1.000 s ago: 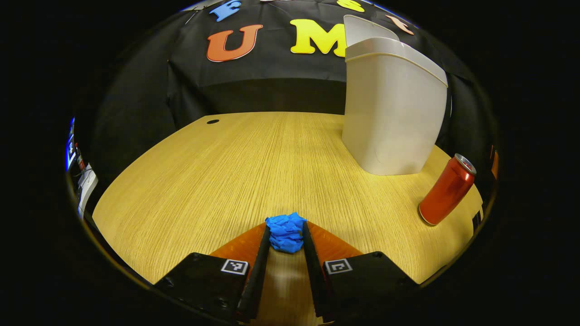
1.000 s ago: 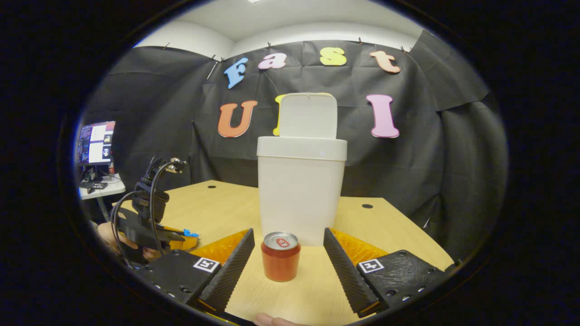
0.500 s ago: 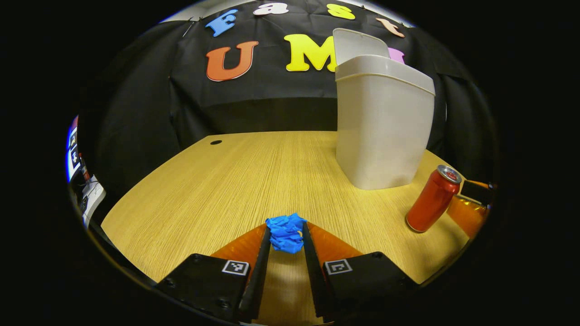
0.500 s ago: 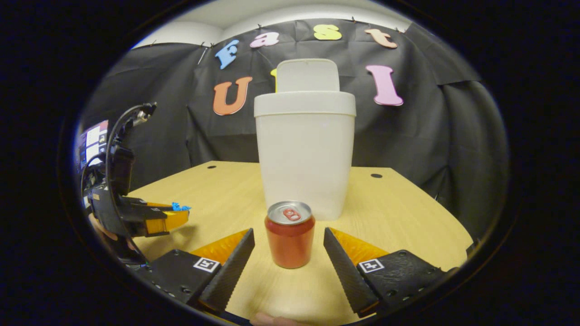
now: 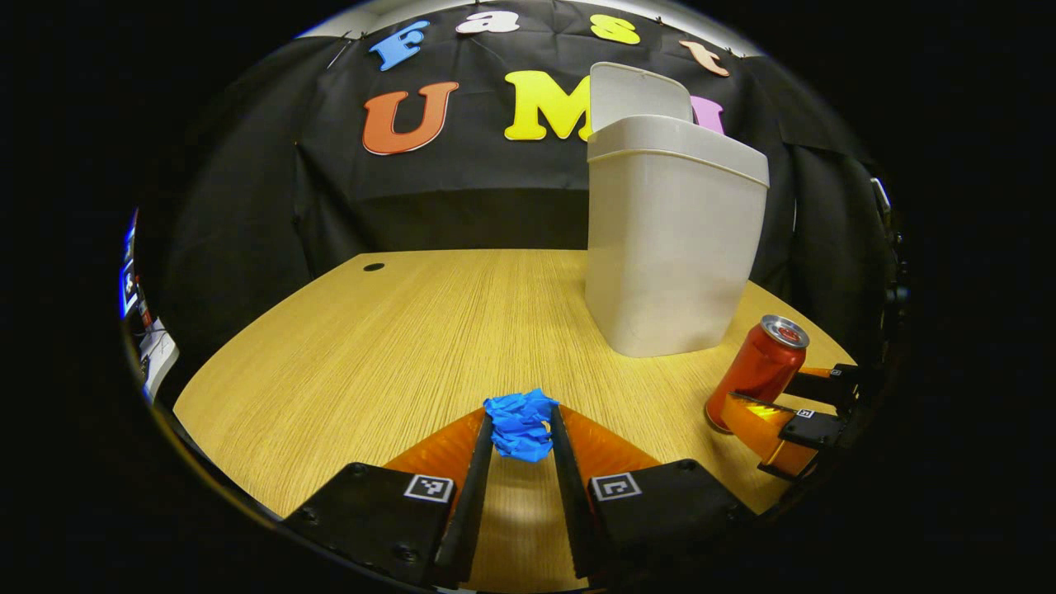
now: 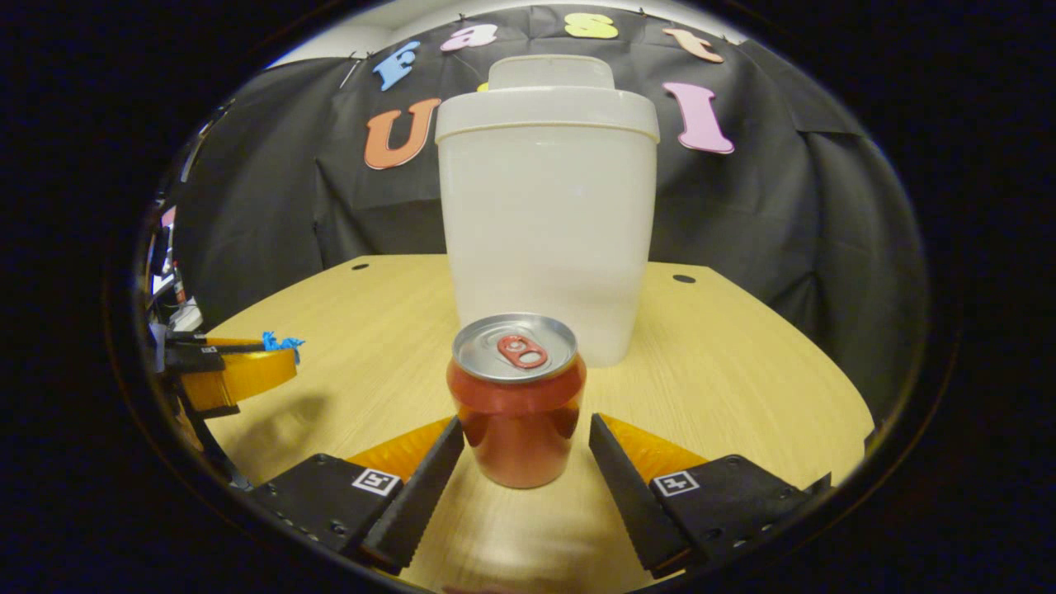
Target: Press the lid of the desktop garbage bin to open it, pick up the crumpled paper on the desktop and throw it into the bin, then pick up the pop can on the desktop and drop it into the bin, and finally close the garbage bin lid.
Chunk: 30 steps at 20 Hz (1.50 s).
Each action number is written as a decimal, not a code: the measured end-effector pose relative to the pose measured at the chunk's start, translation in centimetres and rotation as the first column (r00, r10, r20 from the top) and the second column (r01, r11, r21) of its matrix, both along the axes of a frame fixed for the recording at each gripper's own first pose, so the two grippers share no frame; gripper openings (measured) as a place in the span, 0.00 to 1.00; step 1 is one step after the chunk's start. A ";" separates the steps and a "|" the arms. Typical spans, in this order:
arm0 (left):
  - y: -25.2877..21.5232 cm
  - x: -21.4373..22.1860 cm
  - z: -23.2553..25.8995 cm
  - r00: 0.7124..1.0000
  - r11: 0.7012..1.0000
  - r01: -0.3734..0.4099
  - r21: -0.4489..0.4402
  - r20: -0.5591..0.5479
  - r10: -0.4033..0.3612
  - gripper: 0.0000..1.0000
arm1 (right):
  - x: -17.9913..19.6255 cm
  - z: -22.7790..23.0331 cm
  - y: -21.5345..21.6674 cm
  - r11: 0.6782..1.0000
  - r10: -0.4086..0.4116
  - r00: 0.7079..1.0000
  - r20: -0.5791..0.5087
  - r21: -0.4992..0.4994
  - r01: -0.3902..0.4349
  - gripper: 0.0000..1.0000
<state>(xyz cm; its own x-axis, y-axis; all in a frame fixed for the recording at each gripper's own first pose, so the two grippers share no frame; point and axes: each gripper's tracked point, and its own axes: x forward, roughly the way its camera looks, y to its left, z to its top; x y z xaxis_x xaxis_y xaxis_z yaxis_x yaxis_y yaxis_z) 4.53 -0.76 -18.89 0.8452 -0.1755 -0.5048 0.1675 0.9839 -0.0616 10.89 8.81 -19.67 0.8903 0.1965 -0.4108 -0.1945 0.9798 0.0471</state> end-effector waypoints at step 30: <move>-5.7 0.6 24.0 0.912 1.000 -0.015 -0.012 0.410 0.018 0.46 | -11.7 21.2 -8.6 0.993 0.007 0.912 0.410 0.104 -0.055 0.80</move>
